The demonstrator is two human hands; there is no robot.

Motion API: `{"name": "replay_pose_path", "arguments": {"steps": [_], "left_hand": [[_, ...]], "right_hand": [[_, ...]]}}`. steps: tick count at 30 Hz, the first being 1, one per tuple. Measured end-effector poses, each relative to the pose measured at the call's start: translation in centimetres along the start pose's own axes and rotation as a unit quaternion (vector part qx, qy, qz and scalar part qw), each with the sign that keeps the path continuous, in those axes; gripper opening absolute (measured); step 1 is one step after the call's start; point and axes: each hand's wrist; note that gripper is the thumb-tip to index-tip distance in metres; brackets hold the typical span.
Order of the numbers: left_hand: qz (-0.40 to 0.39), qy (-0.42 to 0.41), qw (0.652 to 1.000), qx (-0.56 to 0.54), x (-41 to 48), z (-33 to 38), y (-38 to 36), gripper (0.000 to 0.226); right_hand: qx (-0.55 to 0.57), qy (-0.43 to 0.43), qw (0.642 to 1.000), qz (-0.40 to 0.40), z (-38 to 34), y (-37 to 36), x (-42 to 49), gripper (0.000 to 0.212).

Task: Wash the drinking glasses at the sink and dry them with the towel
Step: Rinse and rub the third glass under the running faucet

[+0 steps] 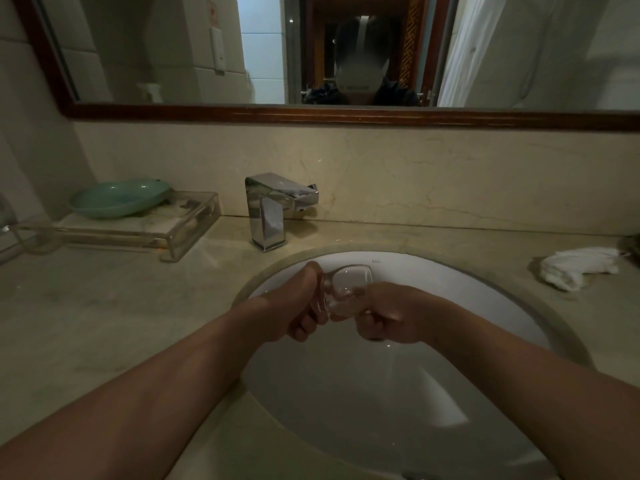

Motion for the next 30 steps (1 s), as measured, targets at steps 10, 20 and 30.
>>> {"name": "replay_pose_path", "arguments": {"steps": [10, 20, 30], "left_hand": [[0.001, 0.01, 0.998, 0.059, 0.5, -0.7, -0.1, 0.082], [-0.05, 0.004, 0.994, 0.101, 0.2, -1.2, 0.0, 0.093], [-0.007, -0.035, 0.999, -0.003, 0.3, -0.5, 0.2, 0.048]], "right_hand": [[-0.016, -0.015, 0.997, 0.07, 0.6, 0.6, 0.4, 0.018], [-0.145, 0.035, 0.975, 0.163, 1.0, 0.8, 0.5, 0.012], [-0.054, -0.004, 0.995, 0.082, 0.7, -0.2, 0.2, 0.009]]}}
Point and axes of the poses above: each hand's wrist, its own x-axis towards the middle knuckle, its own y-axis out of the back of the hand, z = x × y, and after that the axes turned 3 degrees about y, right-handed
